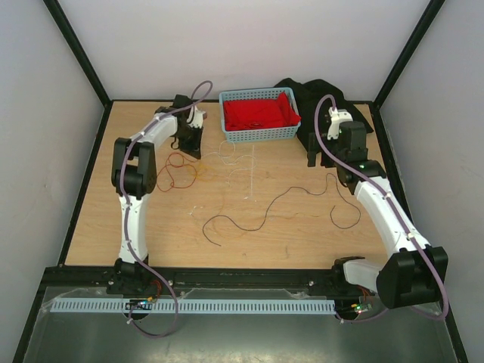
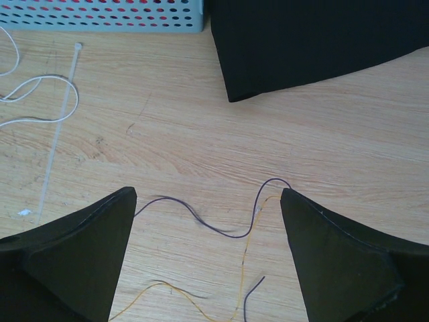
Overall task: Zip-tie the wires
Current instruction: Pick up the cable at the center of the board.
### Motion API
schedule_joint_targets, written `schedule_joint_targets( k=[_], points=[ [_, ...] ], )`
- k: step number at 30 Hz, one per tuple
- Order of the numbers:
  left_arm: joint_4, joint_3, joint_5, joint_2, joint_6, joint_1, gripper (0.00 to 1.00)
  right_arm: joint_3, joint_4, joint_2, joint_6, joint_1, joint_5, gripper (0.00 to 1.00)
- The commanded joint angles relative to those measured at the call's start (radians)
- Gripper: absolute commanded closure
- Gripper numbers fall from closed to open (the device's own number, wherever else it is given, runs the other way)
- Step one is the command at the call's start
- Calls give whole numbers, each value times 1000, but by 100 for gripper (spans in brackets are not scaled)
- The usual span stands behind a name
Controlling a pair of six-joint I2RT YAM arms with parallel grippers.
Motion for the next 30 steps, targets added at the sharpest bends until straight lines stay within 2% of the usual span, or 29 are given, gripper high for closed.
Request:
schedule_joint_targets(
  k=[1,8,13,16,20,26,30],
  points=[
    [-8,52,30,-43,27,6,100,47,25,3,23,-2,-14,0],
    [-8,54,49,-267,57,11,100,57,35,8,52,0,-104,0],
    [-7,75,69,-432,56,20,100,31,113,5,112,1,-264,1],
    [-9,98,138,-513,39,23,100,-9,235,-12,240,8,-339,1],
    [-8,133,246,-591,-8,23,100,-102,534,-71,387,49,-388,1],
    [-5,148,400,-666,-86,7,100,-35,778,-13,425,173,-468,1],
    [-2,124,412,-710,-108,-23,100,13,885,71,460,252,-516,1]
  ],
)
